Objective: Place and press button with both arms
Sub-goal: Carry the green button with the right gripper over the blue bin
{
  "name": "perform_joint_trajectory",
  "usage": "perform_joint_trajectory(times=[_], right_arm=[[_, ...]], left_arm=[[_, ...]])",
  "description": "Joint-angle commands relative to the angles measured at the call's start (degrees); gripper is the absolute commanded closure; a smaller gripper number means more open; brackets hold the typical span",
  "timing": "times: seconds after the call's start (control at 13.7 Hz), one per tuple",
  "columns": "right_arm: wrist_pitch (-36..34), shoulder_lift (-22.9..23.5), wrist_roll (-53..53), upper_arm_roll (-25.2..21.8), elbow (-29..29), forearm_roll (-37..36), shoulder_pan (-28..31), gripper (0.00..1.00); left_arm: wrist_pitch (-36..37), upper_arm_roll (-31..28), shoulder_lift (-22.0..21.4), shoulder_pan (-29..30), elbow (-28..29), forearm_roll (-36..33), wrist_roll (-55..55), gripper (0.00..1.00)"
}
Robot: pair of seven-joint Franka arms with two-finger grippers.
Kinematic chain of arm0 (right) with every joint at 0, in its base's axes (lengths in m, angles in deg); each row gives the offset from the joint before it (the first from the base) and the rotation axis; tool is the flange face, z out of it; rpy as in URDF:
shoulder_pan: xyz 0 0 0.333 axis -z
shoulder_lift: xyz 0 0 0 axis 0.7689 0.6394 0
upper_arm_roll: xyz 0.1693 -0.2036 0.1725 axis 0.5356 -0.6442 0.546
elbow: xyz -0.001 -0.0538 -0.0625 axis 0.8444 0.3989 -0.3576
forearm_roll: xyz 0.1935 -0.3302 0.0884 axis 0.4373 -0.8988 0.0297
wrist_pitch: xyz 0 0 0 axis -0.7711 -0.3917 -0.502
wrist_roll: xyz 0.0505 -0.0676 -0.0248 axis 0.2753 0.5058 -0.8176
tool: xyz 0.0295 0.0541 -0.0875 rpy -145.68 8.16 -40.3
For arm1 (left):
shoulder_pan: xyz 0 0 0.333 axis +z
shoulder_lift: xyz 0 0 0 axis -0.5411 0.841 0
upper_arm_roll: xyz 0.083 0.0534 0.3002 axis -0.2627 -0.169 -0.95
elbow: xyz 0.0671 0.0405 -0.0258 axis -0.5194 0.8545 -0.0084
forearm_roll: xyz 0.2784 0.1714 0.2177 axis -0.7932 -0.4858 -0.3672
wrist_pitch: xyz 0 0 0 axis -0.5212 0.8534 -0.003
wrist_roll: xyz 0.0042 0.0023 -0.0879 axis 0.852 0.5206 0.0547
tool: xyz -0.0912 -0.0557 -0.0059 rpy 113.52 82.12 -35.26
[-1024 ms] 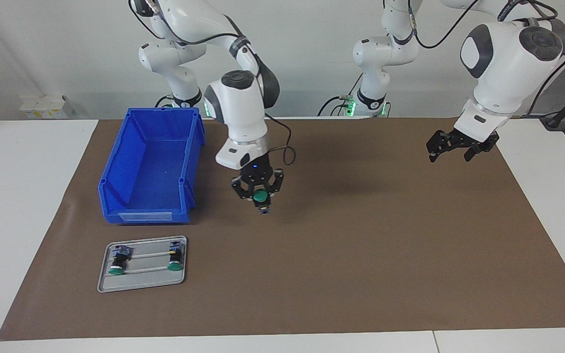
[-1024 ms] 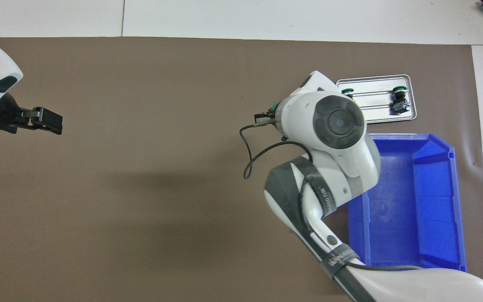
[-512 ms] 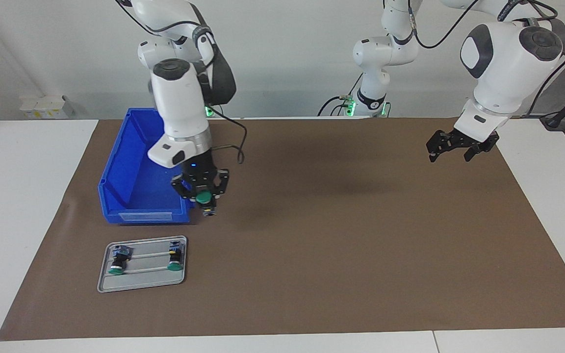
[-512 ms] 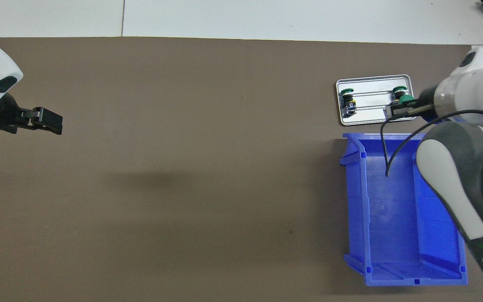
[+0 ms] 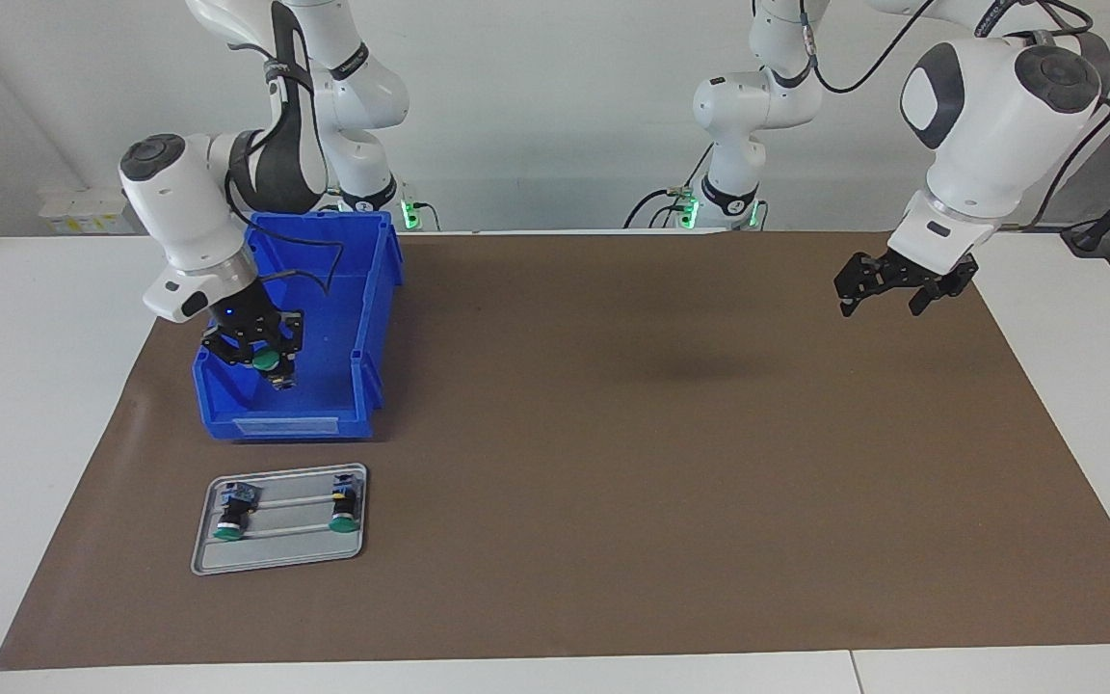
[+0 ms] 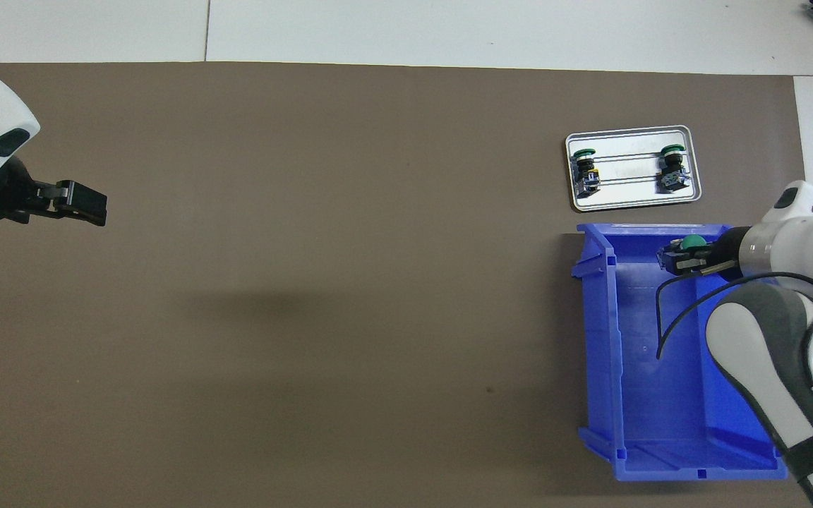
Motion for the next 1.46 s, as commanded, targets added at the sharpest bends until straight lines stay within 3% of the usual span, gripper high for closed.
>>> perform_joint_trajectory(times=[0.0, 0.37, 0.44, 0.59, 0.66, 0.73, 0.8, 1.1, 1.39], right_arm=[[5.7, -2.0, -0.6, 0.4, 7.1, 1.5, 0.3, 1.00], [9.5, -1.5, -0.5, 0.4, 11.6, 1.5, 0.0, 1.00], [9.5, -0.8, -0.5, 0.4, 11.6, 1.5, 0.3, 0.93], [9.7, -0.3, 0.4, 0.4, 11.5, 1.4, 0.1, 0.36], [9.7, -0.3, 0.4, 0.4, 11.5, 1.4, 0.1, 0.28], [9.6, -0.3, 0.4, 0.4, 11.3, 1.4, 0.1, 0.10], [9.6, -0.1, 0.4, 0.4, 11.0, 1.5, 0.3, 0.00], [5.3, -0.5, 4.9, 0.2, 4.3, 1.4, 0.4, 0.00], [-5.4, 0.9, 7.2, 0.0, -8.5, 0.1, 2.3, 0.00]], left_arm=[[-1.9, -0.3, -1.5, -0.4, 0.7, 0.7, -1.0, 0.00], [1.5, -0.4, -2.4, -0.4, -0.4, 0.7, -0.8, 0.00], [2.7, -0.5, -3.0, -0.4, -0.4, 0.7, -0.8, 0.00], [4.9, -0.5, -3.6, -0.4, -0.3, 0.7, -0.9, 0.00], [4.7, -0.3, -4.5, -0.4, -0.2, 0.7, -0.8, 0.00], [4.3, -0.2, -5.3, -0.5, 0.4, 0.7, -0.8, 0.00], [5.1, -0.3, -5.5, -0.5, 0.6, 0.7, -0.6, 0.00], [4.9, -0.3, -5.5, 1.2, 0.7, 0.7, -0.6, 0.00], [4.9, -0.3, -5.5, 1.4, 0.7, 0.7, -0.6, 0.00]])
